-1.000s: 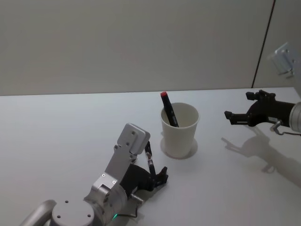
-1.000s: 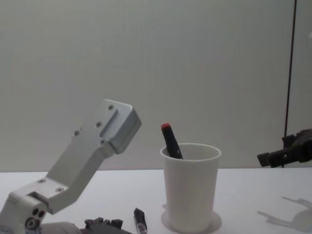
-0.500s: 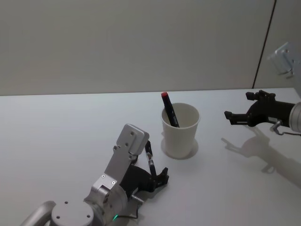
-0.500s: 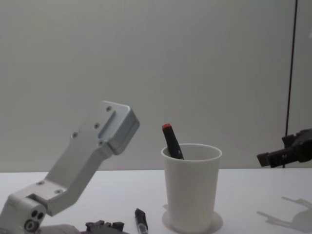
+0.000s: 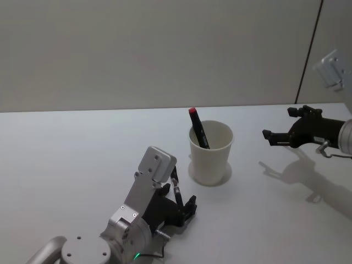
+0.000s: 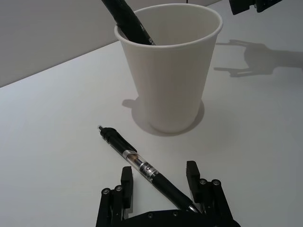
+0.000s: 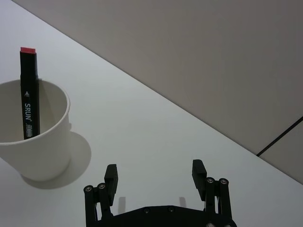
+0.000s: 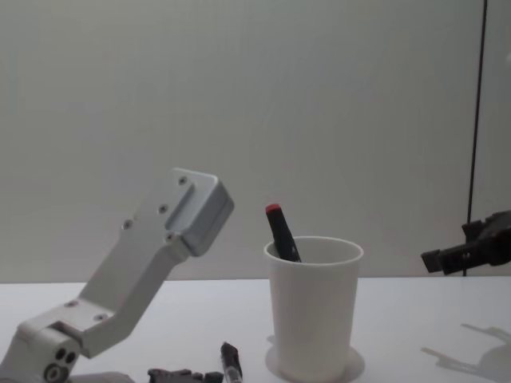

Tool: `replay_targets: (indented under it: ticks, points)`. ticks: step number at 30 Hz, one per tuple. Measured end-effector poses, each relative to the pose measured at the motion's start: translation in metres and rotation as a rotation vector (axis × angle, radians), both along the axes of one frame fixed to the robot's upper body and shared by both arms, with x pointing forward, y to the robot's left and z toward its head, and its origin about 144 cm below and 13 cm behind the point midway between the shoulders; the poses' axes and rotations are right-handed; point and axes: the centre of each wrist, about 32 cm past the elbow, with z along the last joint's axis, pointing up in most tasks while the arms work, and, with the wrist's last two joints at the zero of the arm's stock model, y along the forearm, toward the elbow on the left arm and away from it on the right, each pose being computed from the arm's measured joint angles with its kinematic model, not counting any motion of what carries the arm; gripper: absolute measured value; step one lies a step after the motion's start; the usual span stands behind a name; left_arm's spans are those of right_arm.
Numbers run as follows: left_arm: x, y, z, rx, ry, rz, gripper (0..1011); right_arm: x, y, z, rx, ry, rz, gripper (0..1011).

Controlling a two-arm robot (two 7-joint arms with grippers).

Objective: Place the pen into the pen holder.

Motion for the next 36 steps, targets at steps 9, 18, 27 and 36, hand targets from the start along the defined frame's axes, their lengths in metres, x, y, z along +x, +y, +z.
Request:
replay_targets:
  ticks: [9, 18, 27, 36]
  points:
    - [-0.0002, -0.0002, -0.0002, -0.001, 0.001, -0.001, 613, 0.0, 0.0, 0.0, 0.0, 0.0, 0.0, 1000]
    - [-0.0001, 0.0, -0.0003, 0.0, 0.001, 0.0, 559, 0.0, 0.0, 0.0, 0.0, 0.0, 0.0, 1000]
    - [0.0, 0.0002, -0.0004, 0.0, 0.001, 0.002, 497, 0.0, 0.0, 0.0, 0.0, 0.0, 0.0, 1000]
    - [0.0001, 0.0004, -0.0005, 0.002, 0.001, 0.004, 443, 0.0, 0.0, 0.0, 0.0, 0.0, 0.0, 1000]
